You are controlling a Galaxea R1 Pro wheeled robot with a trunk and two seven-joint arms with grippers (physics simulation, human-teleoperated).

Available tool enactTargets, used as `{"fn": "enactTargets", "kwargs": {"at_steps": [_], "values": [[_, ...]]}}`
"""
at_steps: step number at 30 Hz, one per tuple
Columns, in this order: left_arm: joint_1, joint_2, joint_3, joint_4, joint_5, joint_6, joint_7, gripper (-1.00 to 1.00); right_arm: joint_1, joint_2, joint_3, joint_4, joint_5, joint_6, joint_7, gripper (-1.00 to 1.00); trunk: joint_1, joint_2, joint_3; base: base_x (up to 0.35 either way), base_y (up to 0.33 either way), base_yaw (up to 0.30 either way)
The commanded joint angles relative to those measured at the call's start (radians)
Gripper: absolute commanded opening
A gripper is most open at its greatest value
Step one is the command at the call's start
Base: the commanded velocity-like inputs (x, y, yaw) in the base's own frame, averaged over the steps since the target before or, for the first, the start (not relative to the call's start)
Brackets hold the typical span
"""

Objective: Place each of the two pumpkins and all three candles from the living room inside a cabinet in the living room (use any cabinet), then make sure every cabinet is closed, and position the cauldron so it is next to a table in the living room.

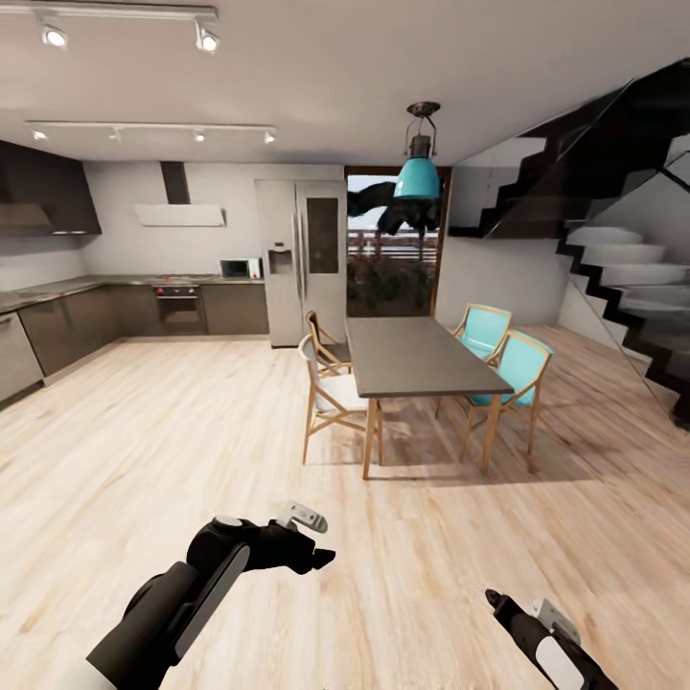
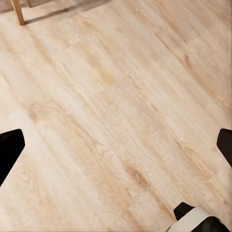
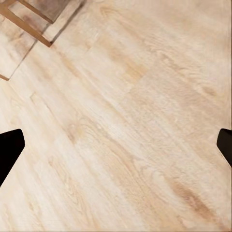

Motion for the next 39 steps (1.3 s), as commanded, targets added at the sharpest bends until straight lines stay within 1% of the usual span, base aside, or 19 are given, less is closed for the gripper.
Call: {"fn": "enactTargets", "kwargs": {"at_steps": [1,24,30,39], "values": [[-0.001,0.001,-0.001,0.0,-0.001,0.004,-0.002,1.0,-0.001,0.001,-0.007,0.002,-0.005,0.005,0.005,1.0,0.0,-0.002,-0.003,-0.099,0.0,-0.264],[-0.001,0.001,-0.001,0.005,-0.001,0.002,-0.002,1.0,-0.001,0.0,-0.007,0.006,-0.003,0.002,0.004,1.0,0.0,-0.002,-0.016,-0.105,0.006,-0.236],[-0.001,0.001,-0.001,0.005,-0.002,0.002,-0.002,1.0,-0.001,-0.001,-0.008,0.006,-0.003,0.002,0.005,1.0,0.0,-0.002,-0.02,0.026,0.133,-0.195],[-0.001,0.001,-0.002,0.005,-0.002,0.002,-0.001,1.0,-0.001,-0.001,-0.008,0.006,-0.004,0.002,0.005,1.0,0.0,-0.002,-0.026,0.153,0.141,-0.19]]}}
